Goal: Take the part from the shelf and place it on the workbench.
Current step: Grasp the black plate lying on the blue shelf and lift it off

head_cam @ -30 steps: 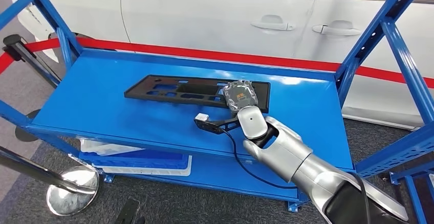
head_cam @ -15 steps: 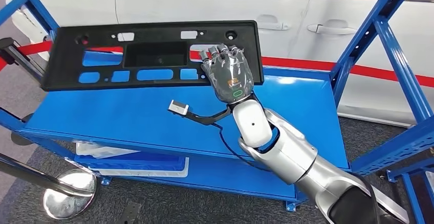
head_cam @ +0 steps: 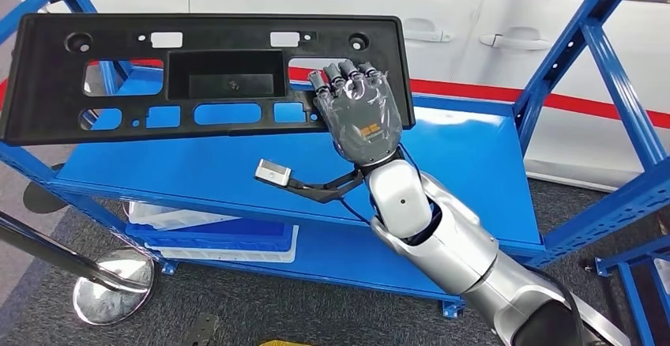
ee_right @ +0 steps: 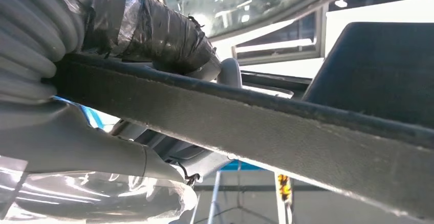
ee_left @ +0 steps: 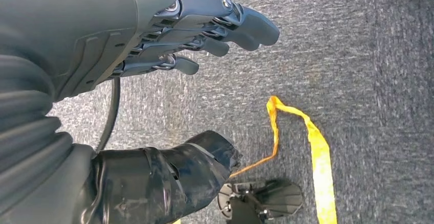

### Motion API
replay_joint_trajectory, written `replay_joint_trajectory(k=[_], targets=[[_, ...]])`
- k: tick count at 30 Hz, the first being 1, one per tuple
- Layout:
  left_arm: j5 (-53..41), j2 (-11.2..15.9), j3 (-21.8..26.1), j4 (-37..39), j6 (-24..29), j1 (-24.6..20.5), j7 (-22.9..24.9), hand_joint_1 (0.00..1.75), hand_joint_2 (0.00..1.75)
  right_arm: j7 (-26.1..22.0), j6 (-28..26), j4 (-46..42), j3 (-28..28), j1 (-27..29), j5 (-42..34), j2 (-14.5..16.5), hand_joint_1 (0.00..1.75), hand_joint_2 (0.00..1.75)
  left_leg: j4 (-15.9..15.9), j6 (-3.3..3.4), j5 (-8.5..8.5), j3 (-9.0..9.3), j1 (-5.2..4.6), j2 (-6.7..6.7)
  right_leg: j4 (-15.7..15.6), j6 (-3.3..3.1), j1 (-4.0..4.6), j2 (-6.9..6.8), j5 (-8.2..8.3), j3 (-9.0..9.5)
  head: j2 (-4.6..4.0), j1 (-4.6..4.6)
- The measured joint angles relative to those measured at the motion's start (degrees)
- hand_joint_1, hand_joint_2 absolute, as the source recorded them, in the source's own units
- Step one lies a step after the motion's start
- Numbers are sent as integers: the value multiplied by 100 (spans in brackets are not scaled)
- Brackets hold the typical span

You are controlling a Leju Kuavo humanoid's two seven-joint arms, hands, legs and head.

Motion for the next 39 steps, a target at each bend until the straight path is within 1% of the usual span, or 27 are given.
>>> replay_joint_trajectory(k=[3,4,5,7,8,9,10,12,14,16,18,19,21,23,24,25,26,27,28,30,31,33,34,35,36,38,39], targets=[[4,2,-10,1,28,6,-3,0,175,-34,-14,-112,-8,10,-94,21,175,175,-14,-96,55,-39,2,-11,-45,-70,-7,-11,135,-78,0,18],[9,2,-16,2,37,9,-4,0,175,-42,-15,-143,-8,11,-149,34,175,175,73,-130,-66,-87,8,-11,-62,-108,-24,-20,196,-121,0,14],[15,-1,-22,2,43,9,-5,0,175,-44,-16,-172,-8,11,-210,49,175,175,278,-164,-293,-163,19,-8,-80,-143,-46,-31,260,-179,0,8],[28,-10,-33,2,47,8,-8,0,175,-46,-11,-216,-8,11,-334,74,175,175,963,-231,-857,-334,43,-2,-77,-183,-41,-41,370,-309,0,-8],[34,-13,-37,2,47,6,-10,0,175,-50,-2,-227,-8,11,-404,83,175,175,1308,-254,-1025,-389,51,-1,-73,-187,-36,-46,421,-381,0,-9],[43,-14,-40,2,47,5,-13,0,175,-54,12,-234,-8,12,-473,87,175,175,1529,-266,-1054,-383,54,-1,-65,-187,-30,-49,470,-454,0,-8],[52,-14,-44,2,47,4,-17,0,175,-58,31,-240,-8,11,-543,91,175,175,1577,-268,-962,-292,54,-1,-54,-184,-24,-52,518,-527,0,-10],[66,-13,-51,2,47,-3,-25,0,175,-64,77,-257,-8,10,-647,96,175,175,1112,-232,-672,165,52,-2,-28,-168,-13,-53,605,-656,0,-10],[69,-12,-52,2,47,-25,-36,0,175,-71,113,-283,-8,4,-704,104,175,175,302,-166,-680,749,27,-8,-10,-130,4,-56,676,-736,0,-3],[72,-13,-57,2,47,-46,-50,0,175,-90,134,-302,-8,-9,-739,119,175,175,-140,-102,-781,998,-19,-15,-34,-67,-3,-63,764,-765,0,1],[78,-16,-69,2,47,-50,-58,0,175,-109,178,-304,-8,-19,-775,129,175,175,-233,-29,-678,958,-24,-2,-55,-1,-17,-60,820,-796,0,2],[80,-16,-75,2,46,-48,-59,0,175,-114,204,-304,-8,-21,-790,130,175,175,-269,18,-616,927,-13,10,6,27,-18,-57,728,-835,0,5],[85,-15,-80,2,45,-44,-60,0,175,-117,240,-303,-8,-20,-809,128,175,175,-301,104,-493,825,10,32,454,67,-25,-53,250,-975,0,22],[86,-13,-81,2,45,-45,-60,0,175,-125,255,-303,-8,-20,-814,127,175,175,-272,134,-397,667,8,32,1174,87,-34,-54,-235,-1140,0,34],[87,-13,-81,2,45,-45,-59,0,175,-130,267,-303,-8,-19,-820,127,175,175,-247,129,-351,583,7,31,1440,93,-38,-55,-306,-1166,0,35],[87,-13,-83,2,42,-44,-59,0,175,-134,286,-303,-8,-19,-832,127,175,175,-215,122,-310,495,8,31,1536,94,-42,-55,-238,-1110,0,34],[90,-15,-84,2,37,-41,-58,0,175,-137,305,-303,-8,-20,-847,127,175,175,-176,111,-274,409,9,31,1441,92,-47,-55,-81,-963,0,34],[92,-19,-85,2,33,-39,-58,0,175,-137,322,-303,-8,-21,-864,127,175,175,-132,96,-242,328,12,30,1168,85,-51,-55,90,-731,0,34],[94,-22,-85,2,28,-38,-58,0,175,-137,336,-303,-8,-24,-878,128,175,175,-85,72,-214,252,9,28,791,74,-50,-54,159,-463,0,34],[97,-27,-86,2,27,-38,-58,0,175,-137,344,-306,-8,-29,-889,134,175,175,-20,11,-149,158,2,25,171,41,-26,-43,113,-89,0,29],[100,-26,-87,2,27,-39,-60,0,175,-137,352,-307,-8,-36,-895,137,175,175,-15,-25,-104,133,-2,23,34,24,-11,-37,62,-32,0,32],[110,-21,-88,3,27,-35,-62,0,175,-136,381,-303,-8,-50,-911,139,175,175,-19,-94,-35,93,8,17,-6,-37,-12,-46,137,-82,0,45],[118,-18,-89,4,27,-33,-63,0,175,-135,403,-302,-7,-58,-921,141,175,175,22,-126,-90,50,13,16,-20,-76,-22,-57,191,-128,0,47],[125,-16,-90,4,26,-28,-66,0,175,-134,418,-300,-5,-63,-928,143,175,175,150,-157,-251,-13,21,14,-36,-124,-35,-68,257,-186,0,40],[131,-15,-91,4,21,-24,-68,0,175,-133,431,-298,-4,-69,-932,144,175,175,391,-185,-508,-101,30,15,-47,-162,-43,-77,324,-259,0,31],[135,-21,-92,4,13,-20,-72,0,175,-132,441,-298,-2,-78,-935,146,175,175,1127,-229,-1054,-286,40,15,-46,-202,-24,-77,452,-427,0,12],[136,-24,-93,4,8,-20,-73,0,175,-132,450,-298,-1,-80,-938,146,175,175,1478,-240,-1177,-343,43,15,-43,-208,-9,-78,515,-515,0,11]])
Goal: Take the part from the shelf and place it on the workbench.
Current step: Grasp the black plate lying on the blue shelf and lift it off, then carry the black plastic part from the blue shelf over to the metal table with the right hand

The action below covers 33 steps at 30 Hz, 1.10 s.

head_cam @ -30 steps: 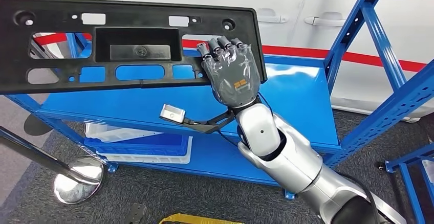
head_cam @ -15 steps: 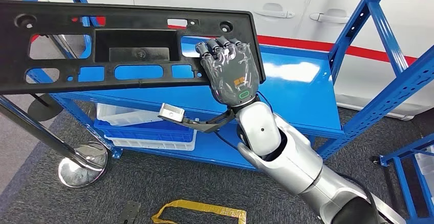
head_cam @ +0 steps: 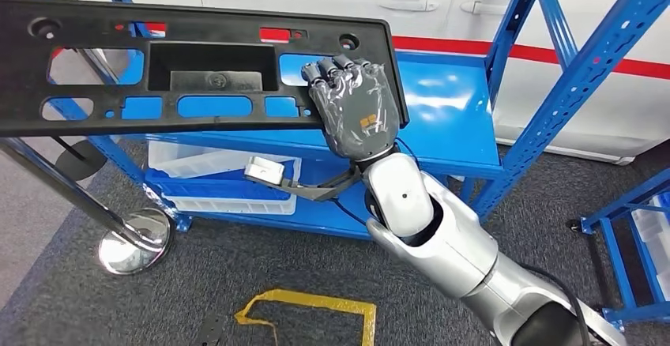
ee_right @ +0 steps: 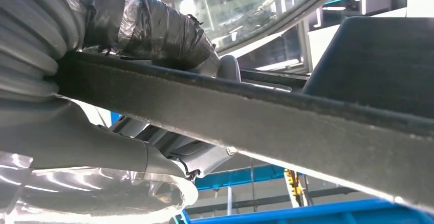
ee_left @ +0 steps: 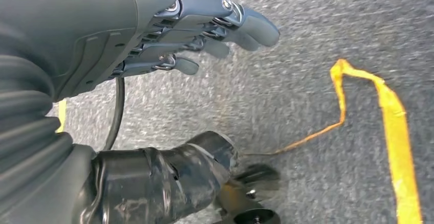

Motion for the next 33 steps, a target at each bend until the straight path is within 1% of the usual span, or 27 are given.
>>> replay_joint_trajectory(k=[1,2,3,4,5,6,7,8,10,11,12,14,15,16,17,18,19,20,21,23,25,26,28,30,31,32,33], targets=[[2,-2,-1,0,-2,-1,-1,0,175,0,14,0,2,0,-5,0,175,175,223,1,25,6,1,0,4,-3,16,-1,63,-84,0,1],[2,-1,-1,0,-4,-2,-1,0,175,1,34,0,4,-1,-10,0,175,175,262,17,180,103,-1,0,7,-3,33,-1,125,-166,0,0],[2,-1,-1,0,-6,-5,-1,0,175,3,54,0,7,-1,-16,0,175,175,96,51,374,303,-8,-2,9,-2,49,0,184,-240,0,-1],[3,3,-1,0,-8,-10,-1,0,175,7,69,0,8,-4,-21,0,175,175,-246,103,497,599,-22,-5,11,0,60,1,241,-298,0,0],[2,10,-2,-1,-9,-19,-1,0,175,11,78,-1,8,-12,-24,0,175,175,-731,161,491,962,-46,-6,13,9,74,2,291,-342,0,0],[2,15,-2,-1,-10,-34,-3,0,175,16,80,-1,8,-22,-26,0,175,175,-1189,203,402,1273,-70,-7,10,26,77,-2,342,-369,0,4],[2,20,-3,-1,-12,-46,-5,0,175,19,80,-1,8,-35,-28,0,175,175,-1524,232,317,1474,-98,-9,-6,49,69,-7,397,-384,0,6],[1,22,-4,-1,-14,-56,-7,0,175,21,81,-1,9,-49,-31,0,175,175,-1731,251,279,1563,-125,-9,-37,83,58,-13,462,-397,0,2],[-1,19,-7,0,-12,-52,-9,0,175,30,91,2,13,-61,-40,-2,175,175,-1850,289,417,1512,-128,4,-85,150,35,-6,516,-438,0,0],[-4,19,-7,0,-8,-44,-8,0,175,37,101,3,14,-62,-44,-4,175,175,-1893,327,494,1477,-116,18,-21,182,29,3,396,-478,0,2],[-8,20,-8,0,-1,-35,-7,0,175,45,113,6,15,-61,-48,-8,175,175,-1918,360,571,1425,-97,32,154,210,24,12,166,-539,0,8],[-15,24,-8,0,15,-30,-5,0,175,58,141,11,18,-58,-51,-15,175,175,-1865,404,684,1252,-90,46,829,260,-9,15,-417,-695,0,12],[-16,26,-8,0,22,-31,-4,0,175,62,151,14,22,-57,-51,-17,175,175,-1817,404,729,1145,-89,47,1196,282,-25,14,-574,-756,0,11],[-16,25,-8,0,25,-32,-3,0,175,65,158,18,27,-56,-51,-19,175,175,-1760,397,768,1030,-86,47,1467,303,-37,13,-581,-767,0,11],[-17,23,-8,0,26,-31,-1,0,175,68,162,21,32,-56,-51,-20,175,175,-1693,386,802,914,-80,48,1575,321,-48,13,-458,-705,0,12],[-19,21,-8,0,26,-29,1,0,175,72,162,23,34,-56,-51,-20,175,175,-1618,371,827,801,-72,50,1481,334,-58,12,-272,-551,0,11],[-20,19,-8,0,26,-28,2,0,175,75,162,24,34,-57,-51,-20,175,175,-1534,352,845,693,-63,51,1223,343,-66,11,-176,-340,0,11],[-21,18,-8,0,26,-28,2,0,175,78,162,24,35,-57,-51,-19,175,175,-1455,327,861,598,-61,51,882,345,-59,14,-191,-94,0,13],[-22,17,-8,0,27,-28,1,0,175,79,163,23,36,-57,-51,-18,175,175,-1393,298,880,527,-61,50,567,331,-45,20,-281,113,0,10],[-29,18,-9,0,30,-27,0,0,175,79,166,24,37,-61,-51,-16,175,175,-1338,229,945,454,-67,46,246,281,-12,34,-445,283,0,9],[-39,23,-10,2,30,-24,-1,0,175,79,169,29,37,-68,-51,-16,175,175,-1317,164,979,409,-55,38,213,202,-17,24,-381,229,0,15],[-43,26,-10,3,30,-21,-1,0,175,79,173,31,38,-72,-51,-15,175,175,-1251,133,891,363,-46,33,204,156,-24,16,-331,187,0,8],[-46,26,-10,4,25,-16,-2,0,175,79,179,37,40,-84,-51,-14,175,175,-845,75,452,215,-21,31,184,82,-39,1,-213,72,0,-13],[-45,22,-10,4,21,-16,-4,0,175,79,181,40,43,-89,-51,-13,175,175,-160,33,19,52,-6,33,187,54,-23,2,-101,-72,0,-26],[-40,22,-11,4,23,-16,-11,0,175,79,181,42,46,-89,-51,-13,175,175,93,25,-32,26,-3,33,191,51,-12,2,-50,-145,0,-23],[-30,22,-11,4,28,-16,-26,0,175,79,181,43,50,-89,-51,-13,175,175,188,28,49,72,-3,33,193,51,-3,-1,-4,-214,0,-24],[-17,24,-12,4,34,-16,-48,0,175,79,181,44,54,-89,-52,-13,175,175,88,42,222,207,-4,36,195,53,5,-16,40,-272,0,-24]])
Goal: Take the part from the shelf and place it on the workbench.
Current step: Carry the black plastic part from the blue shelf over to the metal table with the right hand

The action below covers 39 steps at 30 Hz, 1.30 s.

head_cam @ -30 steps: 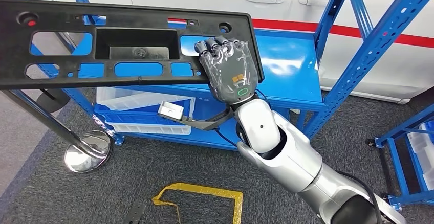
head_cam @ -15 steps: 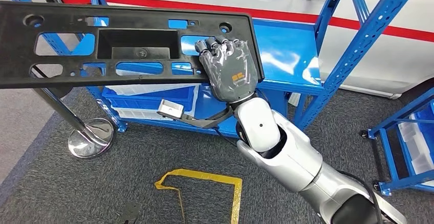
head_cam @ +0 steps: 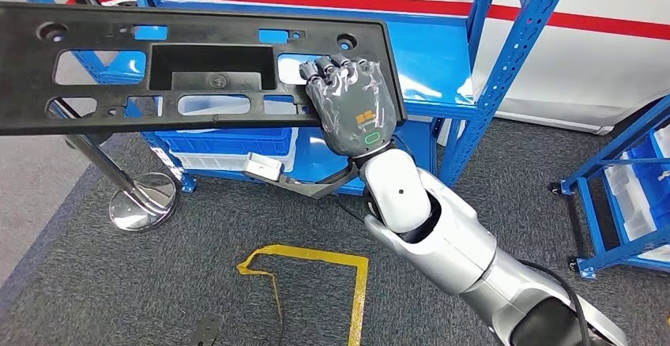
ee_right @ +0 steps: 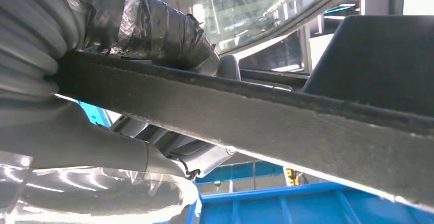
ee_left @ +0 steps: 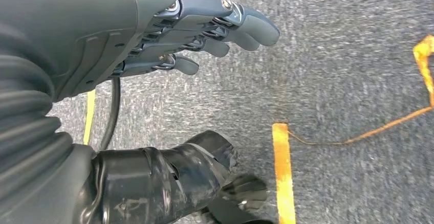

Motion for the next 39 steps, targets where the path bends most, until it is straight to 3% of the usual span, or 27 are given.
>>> replay_joint_trajectory(k=[1,2,4,5,8,10,12,13,14,15,16,18,20,22,24,26,28,29,30,32,34,35,37,39], targets=[[15,1,0,0,9,-1,-29,0,175,0,-1,0,3,-1,-7,0,175,175,-282,24,177,229,-6,22,0,6,6,-16,40,-47,0,2],[33,2,0,0,18,-5,-57,0,175,0,-2,-1,4,-4,-20,0,175,175,-664,51,247,494,-23,79,0,21,14,-37,78,-80,0,0],[64,4,0,0,37,-28,-100,0,175,-3,-4,-2,4,-15,-57,-1,175,175,-1353,113,188,908,-84,178,-9,73,21,-88,147,-109,0,8],[78,4,0,0,43,-39,-113,0,175,-7,-4,-3,4,-21,-74,-1,175,175,-1522,142,130,975,-114,192,-26,105,18,-121,183,-112,0,7],[88,7,0,0,48,-30,-138,0,175,-40,-6,-3,4,-31,-103,-2,175,175,-1659,248,260,948,-110,94,-22,202,4,-169,189,-144,0,14],[84,13,0,0,43,-15,-175,0,175,-64,-6,-2,4,-35,-107,-5,175,175,-1712,328,375,905,-84,39,370,246,-2,-84,-138,-302,0,24],[78,22,0,0,37,-12,-219,0,175,-90,-7,-2,7,-33,-107,-8,175,175,-1704,367,444,806,-88,-33,1104,263,-10,-14,-576,-559,0,30],[76,25,0,0,36,-11,-232,0,175,-101,-7,-1,13,-29,-106,-9,175,175,-1690,368,468,760,-91,-78,1384,265,-11,-5,-690,-640,0,30],[73,25,0,0,36,-7,-245,0,175,-105,-8,-1,20,-26,-106,-10,175,175,-1672,365,484,720,-93,-128,1479,261,-10,3,-697,-628,0,28],[72,25,0,0,36,-1,-259,0,175,-108,-8,0,28,-26,-106,-10,175,175,-1652,363,494,690,-96,-183,1350,247,-7,19,-597,-504,0,29],[71,25,0,0,37,5,-274,0,175,-110,-9,-1,36,-28,-106,-11,175,175,-1632,360,498,674,-98,-240,1020,222,-2,58,-418,-286,0,30],[68,9,0,1,40,4,-307,0,175,-124,-11,-2,48,-40,-101,-11,175,175,-1589,345,505,627,-96,-338,291,150,-3,263,-154,120,0,19],[66,-4,0,2,46,-9,-331,0,175,-147,-13,-3,68,-59,-87,-11,175,175,-1565,293,538,545,-64,-426,-37,110,1,382,-108,258,0,28],[65,10,0,4,55,-3,-344,0,175,-166,-13,-4,87,-70,-68,-11,175,175,-1570,219,570,490,-45,-501,-141,99,-4,289,-97,291,0,51],[66,22,-1,7,80,16,-354,0,175,-181,-12,-4,107,-75,-43,-9,175,175,-1445,138,476,406,-62,-384,-252,76,-39,176,-67,337,0,27],[68,23,-2,9,125,16,-376,0,175,-191,-10,-5,122,-85,-10,-7,175,175,-906,52,202,140,-39,-184,-300,58,-57,55,-48,363,0,0],[72,23,-3,9,168,10,-400,0,175,-194,-7,-7,133,-89,13,-7,175,175,-239,-17,-12,-196,19,-110,-287,61,-62,-68,-57,364,0,-4],[75,26,-3,9,185,13,-408,0,175,-197,-5,-7,141,-88,18,-6,175,175,-111,-46,9,-272,45,-93,-276,71,-71,-127,-67,364,0,-5],[77,30,-4,9,197,16,-412,0,175,-199,-4,-7,150,-87,23,-5,175,175,-209,-71,132,-237,68,-72,-262,90,-85,-180,-82,366,0,-5],[81,37,-4,9,209,12,-418,0,175,-205,-4,-12,165,-90,32,-3,175,175,-890,-119,491,89,88,79,-221,152,-113,-279,-127,374,0,-6],[88,32,-4,9,213,-10,-427,0,175,-208,-3,-28,174,-103,43,-2,175,175,-1451,-84,670,348,42,259,-180,221,-97,-363,-161,368,0,-23],[95,29,-4,9,214,-21,-433,0,175,-209,-3,-37,179,-110,49,-2,175,175,-1545,-41,670,375,14,296,-181,251,-80,-407,-164,365,0,-28],[118,33,-5,11,213,-20,-444,0,175,-210,-2,-45,193,-119,61,-2,175,175,-1564,70,698,342,-5,191,-201,304,-64,-502,-160,369,0,-22],[139,37,-7,13,203,0,-469,0,175,-215,-1,-48,211,-122,80,-3,175,175,-1598,141,732,337,-3,78,-73,347,-89,-400,-300,324,0,-14]])
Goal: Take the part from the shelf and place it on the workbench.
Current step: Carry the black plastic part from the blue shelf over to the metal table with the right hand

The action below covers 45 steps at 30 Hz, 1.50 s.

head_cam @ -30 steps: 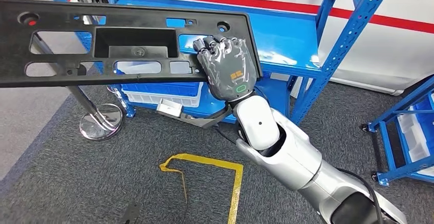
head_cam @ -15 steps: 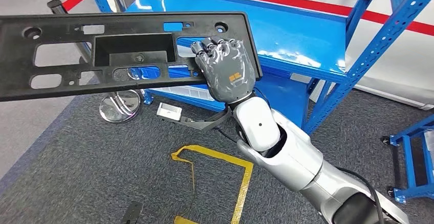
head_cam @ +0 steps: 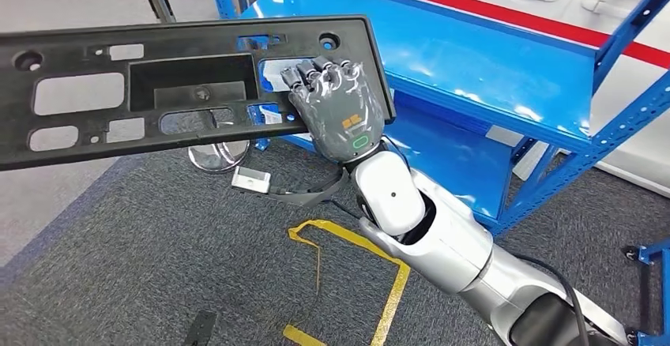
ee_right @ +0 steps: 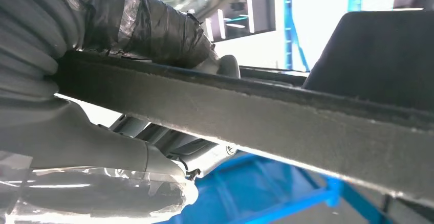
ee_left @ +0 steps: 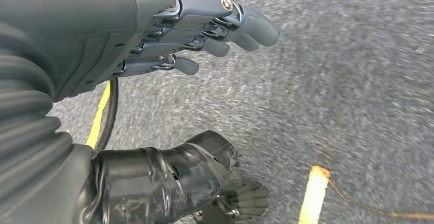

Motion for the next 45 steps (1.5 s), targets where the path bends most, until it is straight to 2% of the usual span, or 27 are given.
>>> replay_joint_trajectory(k=[2,4,5,6,8,9,11,12,13,14,16,18,20,21,23,25,27,29,31,32,34,36,37,39,41,43,45], targets=[[8,4,-1,1,-19,4,-23,0,175,-8,2,-2,10,-3,21,-3,175,175,-18,75,26,2,-1,-105,542,-6,-8,253,-339,-224,0,9],[10,10,-2,2,-41,-7,-29,0,175,-12,7,-2,15,11,29,-5,175,175,-17,127,40,-6,-24,-230,1304,-46,24,383,-637,-576,0,14],[11,13,-2,3,-51,-8,-28,0,175,-12,11,-1,16,25,30,-7,175,175,-16,136,44,-9,-39,-300,1524,-67,38,410,-665,-692,0,13],[11,14,-2,3,-60,-6,-27,0,175,-13,15,0,17,38,32,-8,175,175,-12,140,46,-9,-52,-375,1528,-93,48,425,-583,-710,0,13],[9,13,-2,3,-75,-1,-23,0,175,-22,20,-1,19,44,38,-9,175,175,7,140,48,-7,-64,-520,922,-163,63,551,-174,-451,0,14],[9,10,-2,3,-83,-3,-21,0,175,-32,21,-3,20,39,44,-9,175,175,29,135,49,-23,-70,-587,542,-201,57,709,6,-281,0,8],[10,8,-2,3,-95,-14,-16,0,175,-52,20,-14,20,28,55,-7,175,175,62,99,69,-84,-49,-707,63,-230,49,958,162,-80,0,2],[10,9,-2,3,-99,-13,-14,0,175,-64,20,-19,21,25,62,-5,175,175,61,66,90,-117,-32,-771,6,-231,55,985,151,-59,0,0],[11,15,-2,3,-99,-4,-13,0,175,-74,19,-25,21,22,70,-3,175,175,46,29,114,-134,-17,-837,-32,-235,58,928,160,-47,0,4],[11,22,-3,4,-98,10,-13,0,175,-85,19,-28,23,20,80,-1,175,175,46,-7,114,-150,-17,-820,-65,-252,56,853,180,-26,0,2],[9,32,-5,7,-101,22,-13,0,175,-95,19,-40,30,10,102,4,175,175,273,-85,-40,-257,-38,-575,-146,-294,30,686,223,22,0,-38],[6,32,-7,7,-106,2,-14,0,175,-99,17,-50,38,5,112,8,175,175,903,-161,-376,-535,-16,-265,-167,-317,42,511,236,38,0,-72],[7,32,-7,7,-108,-10,-15,0,175,-100,17,-52,50,8,114,8,175,175,1460,-210,-576,-770,22,-172,-161,-318,54,341,230,36,0,-72],[7,33,-7,7,-109,-8,-15,0,175,-101,18,-52,57,10,115,8,175,175,1480,-223,-542,-756,33,-155,-160,-315,55,264,226,36,0,-74],[7,38,-7,7,-110,-4,-15,0,175,-102,18,-53,64,9,116,10,175,175,887,-221,-247,-392,42,-80,-158,-301,56,130,215,42,0,-75],[6,41,-8,7,-111,-19,-16,0,175,-102,17,-63,66,-3,118,15,175,175,159,-156,-43,15,-3,94,-164,-272,70,27,209,49,0,-72],[7,42,-10,7,-115,-30,-16,0,175,-107,15,-78,67,-16,120,19,175,175,-76,-60,-19,123,-60,158,-181,-219,83,-47,214,55,0,-68],[9,52,-11,7,-118,-17,-15,0,175,-115,13,-85,69,-20,121,21,175,175,-109,25,23,122,-70,69,-200,-150,81,-102,214,64,0,-67],[10,61,-11,7,-122,-1,-16,0,175,-122,11,-86,70,-20,127,25,175,175,-188,107,74,151,-48,-10,-80,-101,62,33,103,19,0,-60],[9,63,-12,7,-126,-4,-16,0,175,-126,11,-87,70,-20,130,25,175,175,-223,145,99,168,-33,-51,139,-90,54,162,-41,-72,0,-52],[9,63,-13,7,-132,-19,-15,0,175,-133,10,-87,70,-9,133,22,175,175,-238,182,115,167,-31,-149,883,-88,42,378,-418,-394,0,-44],[9,64,-15,7,-139,-25,-15,0,175,-134,10,-85,71,11,133,19,175,175,-223,187,116,159,-35,-277,1452,-82,41,426,-593,-657,0,-41],[10,64,-15,7,-148,-22,-15,0,175,-135,10,-84,71,16,133,17,175,175,-207,185,115,154,-34,-347,1444,-81,37,429,-523,-655,0,-41],[11,63,-17,7,-179,-15,-15,0,175,-141,6,-84,72,16,135,16,175,175,-150,165,101,139,-26,-493,859,-88,20,492,-151,-370,0,-40],[12,59,-19,7,-209,-20,-14,0,175,-150,-1,-87,73,12,141,16,175,175,-55,118,75,75,-25,-631,196,-94,-20,757,96,-56,0,-47],[18,57,-21,7,-237,-24,-13,0,175,-158,-7,-92,73,15,145,16,175,175,7,47,83,-15,-5,-744,-8,-106,-23,919,112,21,0,-48],[26,64,-22,7,-271,5,-12,0,175,-168,-9,-95,74,16,151,17,175,175,-7,-27,122,-63,26,-841,-23,-151,-6,817,137,12,0,-44]])
